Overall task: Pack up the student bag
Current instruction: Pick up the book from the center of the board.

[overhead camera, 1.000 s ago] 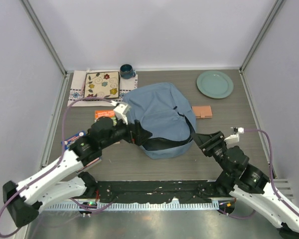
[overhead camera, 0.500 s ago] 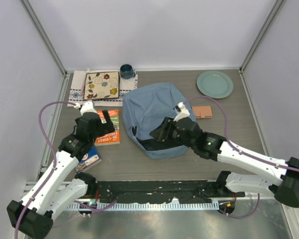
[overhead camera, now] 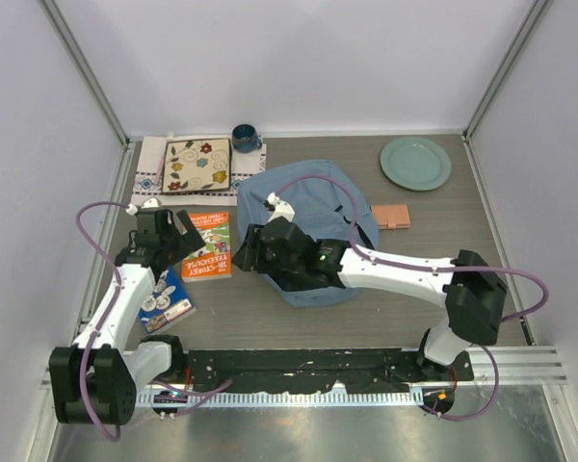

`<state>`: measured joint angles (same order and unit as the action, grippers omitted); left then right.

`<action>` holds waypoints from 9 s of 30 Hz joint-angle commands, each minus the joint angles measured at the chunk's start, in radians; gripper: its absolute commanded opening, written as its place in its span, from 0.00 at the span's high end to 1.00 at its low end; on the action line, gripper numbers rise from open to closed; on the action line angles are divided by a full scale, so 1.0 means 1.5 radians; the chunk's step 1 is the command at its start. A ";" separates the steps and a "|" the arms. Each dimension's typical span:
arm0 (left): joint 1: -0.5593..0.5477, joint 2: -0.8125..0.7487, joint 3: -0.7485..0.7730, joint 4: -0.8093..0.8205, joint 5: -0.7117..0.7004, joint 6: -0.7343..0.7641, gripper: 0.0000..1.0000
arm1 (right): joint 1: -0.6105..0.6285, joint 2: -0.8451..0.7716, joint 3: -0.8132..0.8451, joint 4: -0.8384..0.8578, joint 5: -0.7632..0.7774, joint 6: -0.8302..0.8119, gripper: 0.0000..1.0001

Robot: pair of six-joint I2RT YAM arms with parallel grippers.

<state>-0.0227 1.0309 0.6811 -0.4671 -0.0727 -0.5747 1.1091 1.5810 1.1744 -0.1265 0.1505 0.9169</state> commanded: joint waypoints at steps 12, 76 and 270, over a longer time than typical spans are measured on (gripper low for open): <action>0.085 0.148 -0.038 0.194 0.137 -0.037 0.00 | 0.013 0.218 0.202 -0.044 0.071 0.016 0.51; 0.105 -0.005 -0.081 0.172 0.307 -0.045 1.00 | -0.058 0.290 0.213 0.033 -0.073 -0.013 0.48; -0.368 -0.166 -0.080 0.382 0.127 -0.294 0.00 | -0.062 -0.711 -0.496 0.182 0.176 0.097 0.99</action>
<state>-0.5751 0.8139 0.5125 0.2653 0.0769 -1.1393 1.0176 0.5980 0.3862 0.2035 0.3233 1.1194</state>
